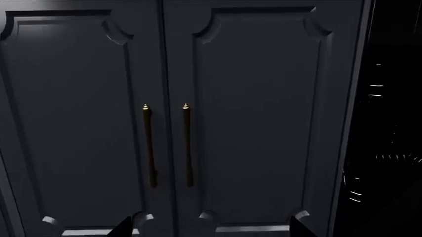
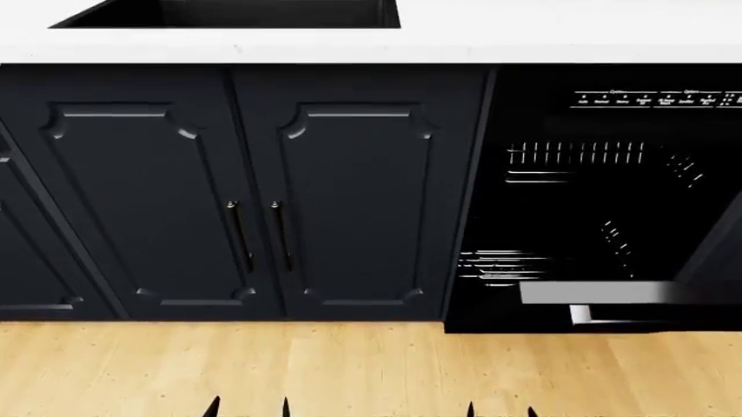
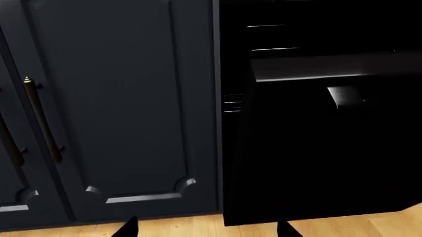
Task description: Close the dishwasher door
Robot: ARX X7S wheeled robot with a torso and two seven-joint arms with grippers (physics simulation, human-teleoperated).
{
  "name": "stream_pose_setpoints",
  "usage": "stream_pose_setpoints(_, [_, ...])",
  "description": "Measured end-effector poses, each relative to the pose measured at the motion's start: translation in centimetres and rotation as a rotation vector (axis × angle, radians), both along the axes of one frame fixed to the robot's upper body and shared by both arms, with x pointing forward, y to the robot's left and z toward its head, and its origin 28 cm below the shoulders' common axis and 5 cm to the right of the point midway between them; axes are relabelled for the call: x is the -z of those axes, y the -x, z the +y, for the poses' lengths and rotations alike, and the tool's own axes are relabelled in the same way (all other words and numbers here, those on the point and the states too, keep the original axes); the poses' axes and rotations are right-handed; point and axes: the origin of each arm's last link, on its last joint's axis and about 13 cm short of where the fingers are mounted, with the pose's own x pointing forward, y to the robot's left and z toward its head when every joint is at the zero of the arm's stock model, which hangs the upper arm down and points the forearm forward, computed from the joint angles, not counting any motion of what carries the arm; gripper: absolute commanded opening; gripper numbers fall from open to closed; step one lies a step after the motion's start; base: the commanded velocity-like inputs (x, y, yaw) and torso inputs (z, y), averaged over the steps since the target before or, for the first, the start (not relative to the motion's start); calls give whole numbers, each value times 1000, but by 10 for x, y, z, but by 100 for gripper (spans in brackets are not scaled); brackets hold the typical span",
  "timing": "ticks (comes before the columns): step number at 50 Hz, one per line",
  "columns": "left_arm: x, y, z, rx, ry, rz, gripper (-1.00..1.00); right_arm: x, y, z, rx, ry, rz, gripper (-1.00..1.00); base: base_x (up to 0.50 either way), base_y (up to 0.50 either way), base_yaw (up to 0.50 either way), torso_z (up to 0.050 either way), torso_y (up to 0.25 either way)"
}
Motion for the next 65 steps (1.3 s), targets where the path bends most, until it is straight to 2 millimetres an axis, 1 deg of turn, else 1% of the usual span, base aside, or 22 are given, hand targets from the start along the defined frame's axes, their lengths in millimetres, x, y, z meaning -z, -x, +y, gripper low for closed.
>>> stream_pose_setpoints(65, [0,1,0,2,0,-4,100,0,0,0,3,-10,6,100,0,0,0,-50,0])
